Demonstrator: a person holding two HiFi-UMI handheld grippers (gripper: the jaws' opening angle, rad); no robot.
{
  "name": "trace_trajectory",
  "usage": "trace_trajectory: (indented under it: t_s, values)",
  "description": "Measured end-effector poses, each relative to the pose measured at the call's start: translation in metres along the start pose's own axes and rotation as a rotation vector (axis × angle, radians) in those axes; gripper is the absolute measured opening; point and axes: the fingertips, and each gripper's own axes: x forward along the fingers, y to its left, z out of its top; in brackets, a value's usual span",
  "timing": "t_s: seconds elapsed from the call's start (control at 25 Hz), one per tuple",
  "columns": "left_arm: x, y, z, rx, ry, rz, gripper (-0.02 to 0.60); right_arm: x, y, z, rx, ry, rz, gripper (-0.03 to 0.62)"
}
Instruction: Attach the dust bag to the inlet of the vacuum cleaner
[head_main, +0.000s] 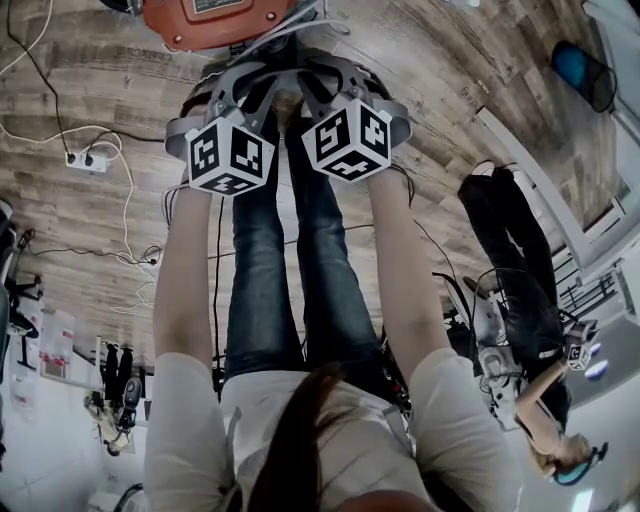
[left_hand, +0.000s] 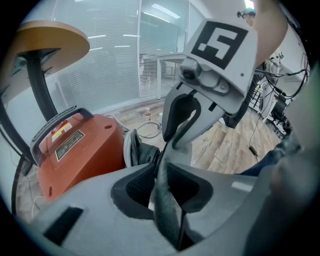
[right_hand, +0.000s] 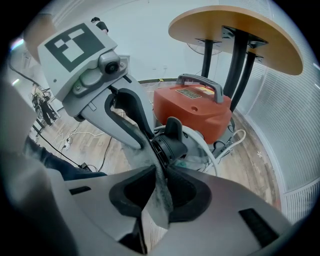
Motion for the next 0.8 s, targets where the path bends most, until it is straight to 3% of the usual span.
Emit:
trace_trajectory:
  t_s: [0.32,0.6,0.8]
  values:
    - [0.0020,0.0008,-0.0016,-0.028,0.000,0.009,0.094,0.0011,-0.0007,0.0001,0.006,-0.002,-0.026,0.083]
    - [0.0053,0.0034,-0.0034,-0.171,0.011,0.016,0.132,-0.0002,-0.0039,-0.0042,0.062,0.020,-0.050,0.098]
    - [0.0033,0.0014,-0.0065,-0.229,0.017,0.012,0.156,-0.0028,-0.0056,-0.0074,0.123,0.017,-0.058,0.151]
